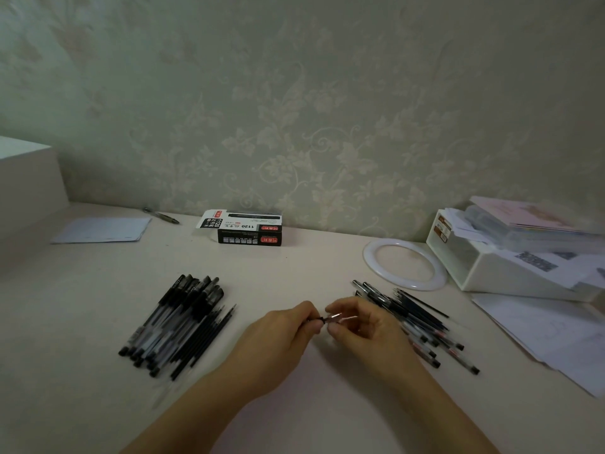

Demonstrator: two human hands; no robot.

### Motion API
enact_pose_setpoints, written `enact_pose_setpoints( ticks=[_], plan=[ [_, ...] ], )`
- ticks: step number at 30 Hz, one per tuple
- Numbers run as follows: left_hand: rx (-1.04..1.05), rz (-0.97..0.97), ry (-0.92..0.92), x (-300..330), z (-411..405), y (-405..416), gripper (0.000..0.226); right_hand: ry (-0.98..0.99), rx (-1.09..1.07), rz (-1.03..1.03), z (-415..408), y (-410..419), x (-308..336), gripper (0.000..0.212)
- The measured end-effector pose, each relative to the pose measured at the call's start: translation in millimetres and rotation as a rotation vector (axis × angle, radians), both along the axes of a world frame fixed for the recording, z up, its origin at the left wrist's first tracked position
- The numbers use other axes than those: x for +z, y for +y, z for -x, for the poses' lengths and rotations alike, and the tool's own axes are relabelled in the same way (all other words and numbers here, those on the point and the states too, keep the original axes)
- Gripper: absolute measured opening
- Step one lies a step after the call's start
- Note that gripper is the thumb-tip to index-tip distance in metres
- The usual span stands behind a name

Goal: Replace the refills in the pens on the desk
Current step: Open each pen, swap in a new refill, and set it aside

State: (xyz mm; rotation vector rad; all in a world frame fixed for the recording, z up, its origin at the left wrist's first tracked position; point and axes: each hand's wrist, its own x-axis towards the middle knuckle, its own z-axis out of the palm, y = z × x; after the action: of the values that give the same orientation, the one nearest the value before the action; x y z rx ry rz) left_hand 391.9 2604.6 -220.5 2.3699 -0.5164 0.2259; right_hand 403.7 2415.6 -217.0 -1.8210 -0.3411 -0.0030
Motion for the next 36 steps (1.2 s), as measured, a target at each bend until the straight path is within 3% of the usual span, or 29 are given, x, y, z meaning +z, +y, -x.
enact_pose_setpoints(
  ticks=[7, 17, 20, 28, 32, 36],
  plan=[
    [-0.003, -0.026, -0.033, -1.4, 1.1, -1.8, 0.016, -0.038, -0.081, 0.002, 1.4, -0.2, 1.7, 0.007],
    [0.0, -0.027, -0.052, 0.5, 2.9, -2.4, 0.016, 0.003, -0.089, -0.023, 1.5, 1.5, 2.1, 0.02],
    [-0.004, -0.033, -0.052, 0.2, 2.6, -2.9, 0.016, 0.003, -0.057, -0.025, 0.9, 0.5, 0.9, 0.007],
    [-0.014, 0.01, -0.068, -1.1, 1.9, -2.6, 0.014, 0.051, -0.056, -0.058, 1.8, 3.9, 2.7, 0.019],
    [-0.023, 0.01, -0.072, -0.5, 1.8, -2.7, 0.013, 0.067, -0.047, -0.09, 1.7, 3.3, 1.6, 0.004],
    [-0.044, 0.022, -0.074, 0.9, 3.2, -2.8, 0.01, 0.079, -0.029, -0.133, 2.6, 3.6, 2.7, 0.018]
  ],
)
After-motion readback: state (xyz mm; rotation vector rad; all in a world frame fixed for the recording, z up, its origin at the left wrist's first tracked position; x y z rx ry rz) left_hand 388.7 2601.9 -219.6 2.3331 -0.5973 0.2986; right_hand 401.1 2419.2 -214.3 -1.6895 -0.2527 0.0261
